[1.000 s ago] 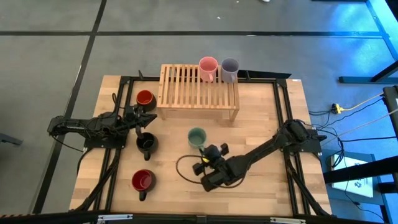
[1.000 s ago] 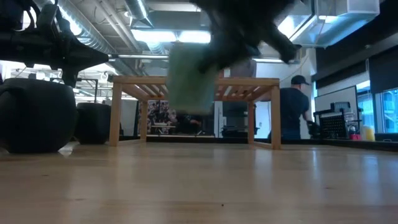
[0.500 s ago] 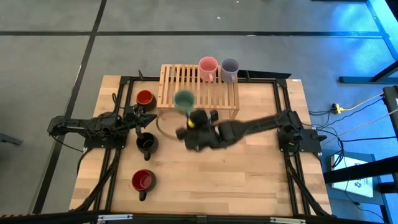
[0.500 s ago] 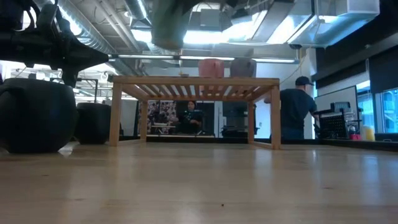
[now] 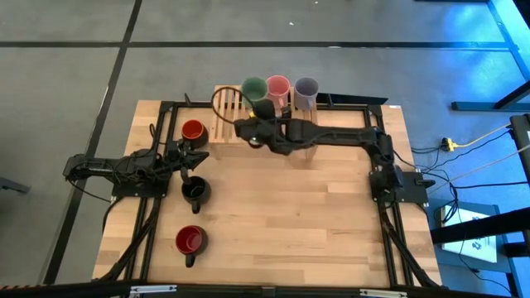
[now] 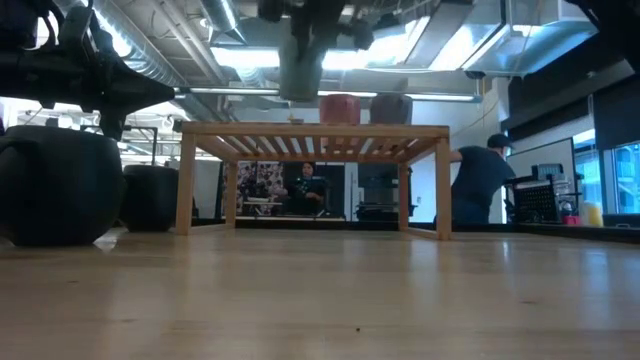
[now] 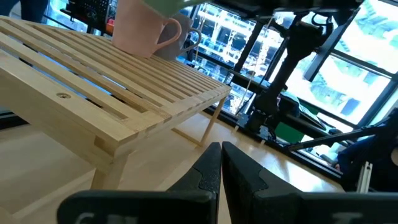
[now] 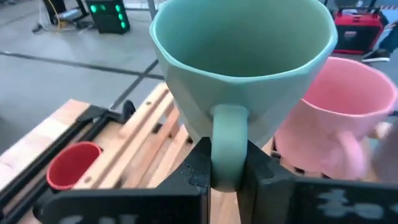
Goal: Place coffee mugs
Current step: Put the green mug on the shelf
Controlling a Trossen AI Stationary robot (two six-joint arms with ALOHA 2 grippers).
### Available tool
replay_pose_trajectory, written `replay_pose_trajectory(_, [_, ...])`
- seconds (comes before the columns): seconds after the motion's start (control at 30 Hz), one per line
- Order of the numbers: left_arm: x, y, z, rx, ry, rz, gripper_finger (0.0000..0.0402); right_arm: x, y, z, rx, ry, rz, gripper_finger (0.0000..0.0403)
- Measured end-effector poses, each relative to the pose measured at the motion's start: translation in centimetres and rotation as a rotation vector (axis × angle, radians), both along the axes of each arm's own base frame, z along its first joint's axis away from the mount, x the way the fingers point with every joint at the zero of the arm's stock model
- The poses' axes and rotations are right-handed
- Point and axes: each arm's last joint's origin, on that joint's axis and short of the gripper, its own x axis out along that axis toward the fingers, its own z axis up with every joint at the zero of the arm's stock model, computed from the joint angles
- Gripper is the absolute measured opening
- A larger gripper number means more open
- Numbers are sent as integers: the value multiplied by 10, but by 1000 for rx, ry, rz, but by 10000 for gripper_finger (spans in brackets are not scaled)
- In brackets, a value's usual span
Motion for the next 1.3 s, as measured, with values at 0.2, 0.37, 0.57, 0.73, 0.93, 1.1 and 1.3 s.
replay_pose_trajectory(0.2, [0,0,0,0,-1,0,7,18,-22,-28,32,4,-4,20])
replay_pose_trajectory(0.37, [0,0,0,0,0,0,7,26,-36,-41,36,-17,-27,20])
replay_pose_trajectory(0.57, [0,0,0,0,0,0,7,28,-49,-51,47,-25,-65,20])
replay_pose_trajectory(0.73, [0,0,0,0,0,0,7,27,-58,-52,60,-23,-70,20])
replay_pose_trajectory(0.93, [0,0,0,0,0,0,7,26,-64,-52,70,-27,-72,37])
replay_pose_trajectory(1.1, [0,0,0,0,0,0,7,26,-66,-52,96,-41,-54,39])
replay_pose_trajectory(1.3, [0,0,0,0,0,0,7,26,-66,-52,94,-36,-52,54])
